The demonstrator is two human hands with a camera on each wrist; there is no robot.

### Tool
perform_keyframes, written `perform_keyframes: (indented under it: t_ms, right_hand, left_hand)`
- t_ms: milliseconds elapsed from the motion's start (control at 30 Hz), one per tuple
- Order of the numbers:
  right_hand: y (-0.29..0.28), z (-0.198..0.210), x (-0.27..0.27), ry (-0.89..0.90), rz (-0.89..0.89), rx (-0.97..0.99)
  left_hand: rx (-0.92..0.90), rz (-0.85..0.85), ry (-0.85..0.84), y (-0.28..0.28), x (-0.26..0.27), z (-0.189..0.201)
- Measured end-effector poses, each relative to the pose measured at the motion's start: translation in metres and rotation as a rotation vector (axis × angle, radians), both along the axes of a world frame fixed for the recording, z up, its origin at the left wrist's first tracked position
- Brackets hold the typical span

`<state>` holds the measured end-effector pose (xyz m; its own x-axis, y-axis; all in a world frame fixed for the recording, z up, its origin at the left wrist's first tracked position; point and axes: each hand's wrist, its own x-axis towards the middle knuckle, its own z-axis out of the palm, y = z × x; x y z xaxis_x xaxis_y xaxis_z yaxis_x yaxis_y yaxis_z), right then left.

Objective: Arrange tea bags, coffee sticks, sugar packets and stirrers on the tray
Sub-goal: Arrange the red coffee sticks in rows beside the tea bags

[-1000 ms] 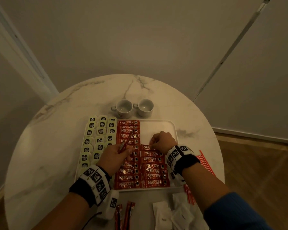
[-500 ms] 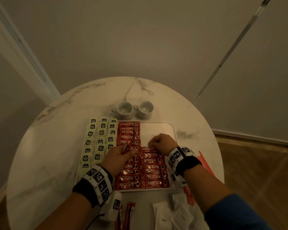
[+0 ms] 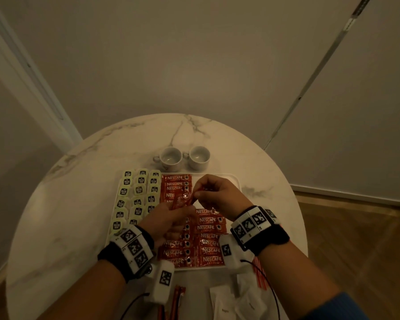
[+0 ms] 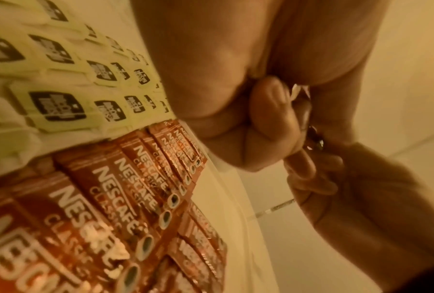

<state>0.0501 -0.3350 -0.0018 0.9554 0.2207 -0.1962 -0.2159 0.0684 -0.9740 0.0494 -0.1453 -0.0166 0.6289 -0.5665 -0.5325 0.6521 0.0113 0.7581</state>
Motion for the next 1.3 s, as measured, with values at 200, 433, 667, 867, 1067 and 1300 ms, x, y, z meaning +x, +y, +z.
perform_keyframes:
  t_ms: [200,433,667,867,1067,1300]
  right_hand:
    - [-0.003,0.000,-0.002,-0.146,-0.142,-0.080]
    - [0.010,-0.013,-0.009,-0.203,-0.102,-0.370]
    - [0.018,-0.010,-0.016,-0.075,-0.079,-0.315]
    - [0.013,-0.010,-0.011,0.047,0.010,-0.319]
    - [0.014,-0.013,-0.013,0.005,0.027,-0.283]
    - [0.005,-0.013,-0.008,0.061,-0.145,-0.186]
  left_hand:
    - [-0.194,0.403,0.066,0.002,0.000,-0.008]
    - [-0.084,0.476,-0.063,-0.017,-0.010,-0.005]
    - [-0.059,0.567,-0.077,-0.012,0.000,-0.012]
    - [0.212,0.331,-0.220,-0.004,0.005,-0.001]
    - [0.461,-0.090,-0.498,0.001,0.016,0.011]
    - [0.433,-0.066,-0.419,-0.005,-0.004,0.000]
